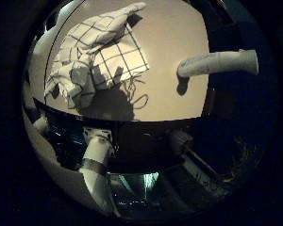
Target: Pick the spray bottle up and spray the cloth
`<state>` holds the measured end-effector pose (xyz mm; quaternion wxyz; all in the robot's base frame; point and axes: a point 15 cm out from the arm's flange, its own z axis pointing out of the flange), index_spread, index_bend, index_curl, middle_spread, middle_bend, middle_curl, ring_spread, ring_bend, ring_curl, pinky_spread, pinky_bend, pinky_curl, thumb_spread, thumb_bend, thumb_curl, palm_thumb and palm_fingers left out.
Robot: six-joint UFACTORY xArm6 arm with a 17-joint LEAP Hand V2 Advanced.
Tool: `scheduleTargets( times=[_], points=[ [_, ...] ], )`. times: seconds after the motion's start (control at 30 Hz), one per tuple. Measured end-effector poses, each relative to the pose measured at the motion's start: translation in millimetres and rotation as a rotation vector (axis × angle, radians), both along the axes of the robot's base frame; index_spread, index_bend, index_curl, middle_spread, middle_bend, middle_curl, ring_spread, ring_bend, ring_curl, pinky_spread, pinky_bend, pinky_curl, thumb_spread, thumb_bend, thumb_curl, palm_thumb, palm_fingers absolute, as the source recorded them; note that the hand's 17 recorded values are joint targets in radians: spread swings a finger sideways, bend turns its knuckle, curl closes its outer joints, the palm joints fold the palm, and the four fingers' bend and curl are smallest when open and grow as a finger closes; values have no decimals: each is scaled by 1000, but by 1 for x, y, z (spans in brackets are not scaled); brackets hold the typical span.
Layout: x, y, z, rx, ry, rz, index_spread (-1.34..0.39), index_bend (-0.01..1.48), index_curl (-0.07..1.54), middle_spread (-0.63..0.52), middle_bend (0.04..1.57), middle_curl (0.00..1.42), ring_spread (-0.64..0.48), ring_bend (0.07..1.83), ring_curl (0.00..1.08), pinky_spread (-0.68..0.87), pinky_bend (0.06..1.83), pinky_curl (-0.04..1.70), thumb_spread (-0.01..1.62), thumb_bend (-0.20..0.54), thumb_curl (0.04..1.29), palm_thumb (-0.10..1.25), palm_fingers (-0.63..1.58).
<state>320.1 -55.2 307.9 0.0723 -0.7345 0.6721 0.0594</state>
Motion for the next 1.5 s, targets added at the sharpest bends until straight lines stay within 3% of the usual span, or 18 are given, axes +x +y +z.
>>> scheduleTargets(
  times=[0.2, 0.5, 0.9, 1.5],
  points=[
    [22, 5, 43, 41, -118, -18, -398, 193, 540, -167, 299, 606, -45, 524, 259, 305, 334, 160, 1090, -18, 415, 865, 533],
    [27, -36, 92, 135, -296, -148, -378, 183, 497, -151, 284, 587, -25, 512, 260, 296, 394, 160, 1077, -20, 433, 873, 483],
    [4, -117, 116, 192, -460, -338, -319, 169, 421, -79, 258, 535, 96, 431, 242, 300, 466, 174, 1047, -25, 443, 811, 374],
    [-38, -198, 144, 311, -723, -571, -245, 168, 353, 15, 251, 464, 162, 397, 250, 326, 477, 194, 1046, -23, 441, 770, 284]
  ],
)
